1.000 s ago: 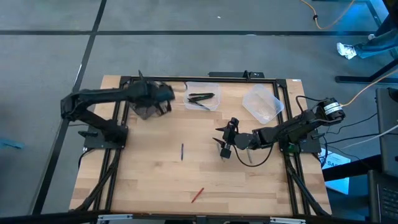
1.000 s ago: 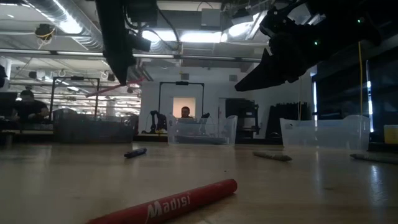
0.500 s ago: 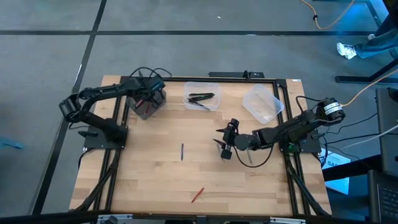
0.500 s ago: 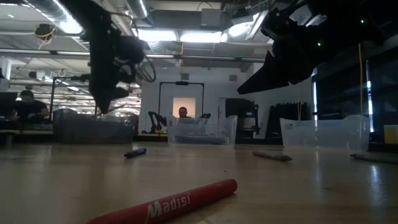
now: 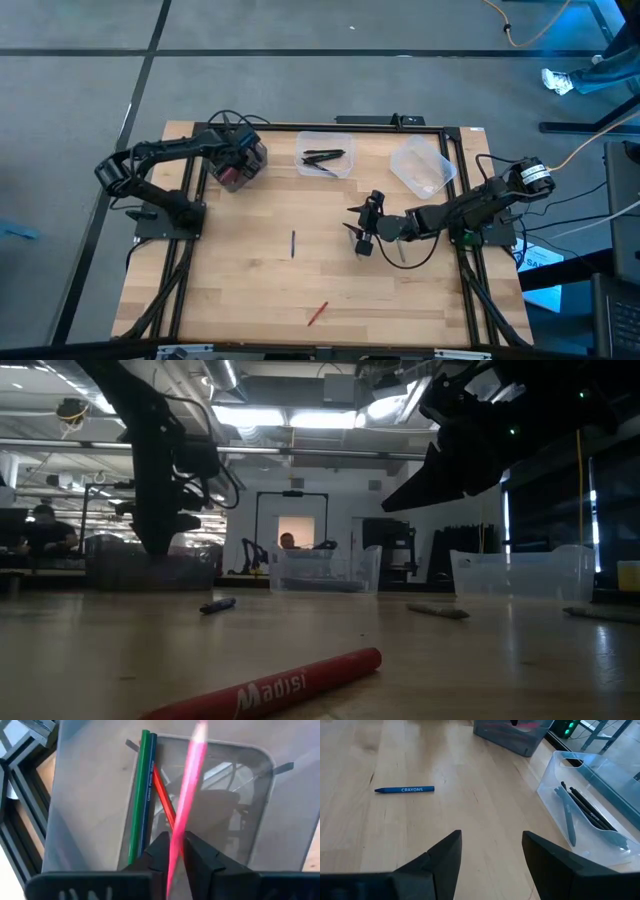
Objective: Sort crayons/erasers/pens/pencils in bins
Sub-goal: Put the pink pencil into the black bin, then put the gray crayon into the right transparent bin
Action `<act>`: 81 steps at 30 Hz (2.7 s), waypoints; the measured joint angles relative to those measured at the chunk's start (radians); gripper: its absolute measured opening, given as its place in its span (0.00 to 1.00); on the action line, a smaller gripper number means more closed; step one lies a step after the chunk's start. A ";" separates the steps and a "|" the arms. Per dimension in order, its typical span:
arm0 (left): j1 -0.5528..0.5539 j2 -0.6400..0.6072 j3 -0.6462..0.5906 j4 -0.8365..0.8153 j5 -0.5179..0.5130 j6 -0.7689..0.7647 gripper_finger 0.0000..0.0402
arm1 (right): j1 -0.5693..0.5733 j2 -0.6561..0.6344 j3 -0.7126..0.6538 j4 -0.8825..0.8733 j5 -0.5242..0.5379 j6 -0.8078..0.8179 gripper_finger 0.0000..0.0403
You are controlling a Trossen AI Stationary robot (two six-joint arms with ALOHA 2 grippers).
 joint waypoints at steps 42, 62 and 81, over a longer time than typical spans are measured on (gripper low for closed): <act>-0.256 -0.001 0.165 -0.040 -0.094 0.081 0.28 | -0.005 0.000 0.001 -0.101 0.090 0.002 0.53; -0.542 0.050 0.109 0.534 0.196 0.170 0.32 | 0.073 -0.201 0.001 -0.183 0.114 -0.024 0.53; -0.679 0.526 0.305 0.892 0.443 0.379 0.34 | 0.078 -0.505 0.001 -0.772 -0.104 0.496 0.53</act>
